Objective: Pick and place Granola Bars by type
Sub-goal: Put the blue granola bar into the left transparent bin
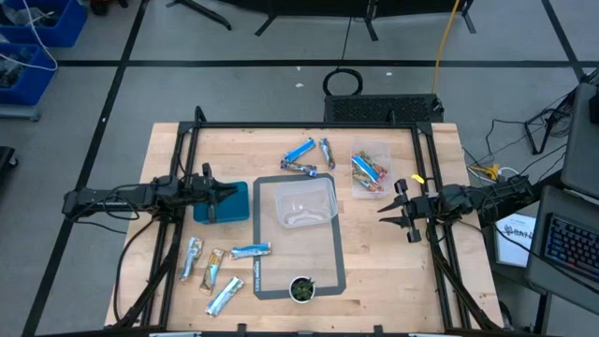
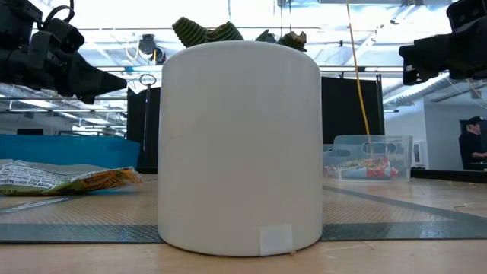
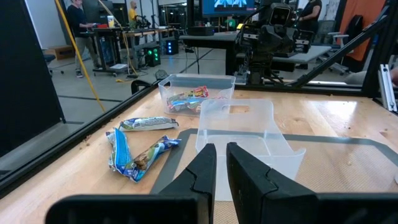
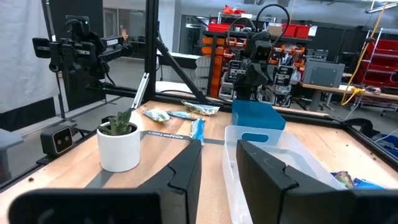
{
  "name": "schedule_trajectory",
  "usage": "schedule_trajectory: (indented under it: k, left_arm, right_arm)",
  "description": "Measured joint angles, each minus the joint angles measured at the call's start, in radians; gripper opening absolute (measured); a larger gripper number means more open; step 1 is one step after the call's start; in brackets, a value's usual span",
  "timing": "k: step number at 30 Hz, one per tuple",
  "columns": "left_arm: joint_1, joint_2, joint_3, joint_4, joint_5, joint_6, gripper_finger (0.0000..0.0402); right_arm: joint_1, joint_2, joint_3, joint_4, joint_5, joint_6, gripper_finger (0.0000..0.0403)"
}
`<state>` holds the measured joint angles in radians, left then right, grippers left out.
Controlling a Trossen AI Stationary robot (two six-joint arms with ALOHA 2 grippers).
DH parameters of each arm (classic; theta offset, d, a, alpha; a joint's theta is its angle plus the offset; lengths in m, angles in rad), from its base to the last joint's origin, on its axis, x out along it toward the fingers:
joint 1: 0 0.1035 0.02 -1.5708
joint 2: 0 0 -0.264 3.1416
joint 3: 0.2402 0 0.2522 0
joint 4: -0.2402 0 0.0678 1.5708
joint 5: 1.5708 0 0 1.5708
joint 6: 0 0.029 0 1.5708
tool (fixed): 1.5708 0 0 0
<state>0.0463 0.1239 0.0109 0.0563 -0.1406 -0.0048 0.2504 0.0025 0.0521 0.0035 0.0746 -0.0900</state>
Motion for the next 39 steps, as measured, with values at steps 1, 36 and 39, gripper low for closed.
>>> schedule_trajectory:
  k: [1,36,39]
  left_arm:
    - [0.0,0.0,0.0,0.0,0.0,0.0,0.0042]
    - [0.0,0.0,0.0,0.051,0.0,0.0,0.0042]
    - [0.0,0.0,0.0,0.061,0.0,-0.023,0.0042]
  right_arm:
    - [0.0,0.0,0.0,0.004,0.0,-0.006,0.0093]
    - [0.0,0.001,0.0,0.03,0.002,-0.001,0.0098]
    - [0.0,0.001,0.0,0.03,0.002,-0.001,0.0095]
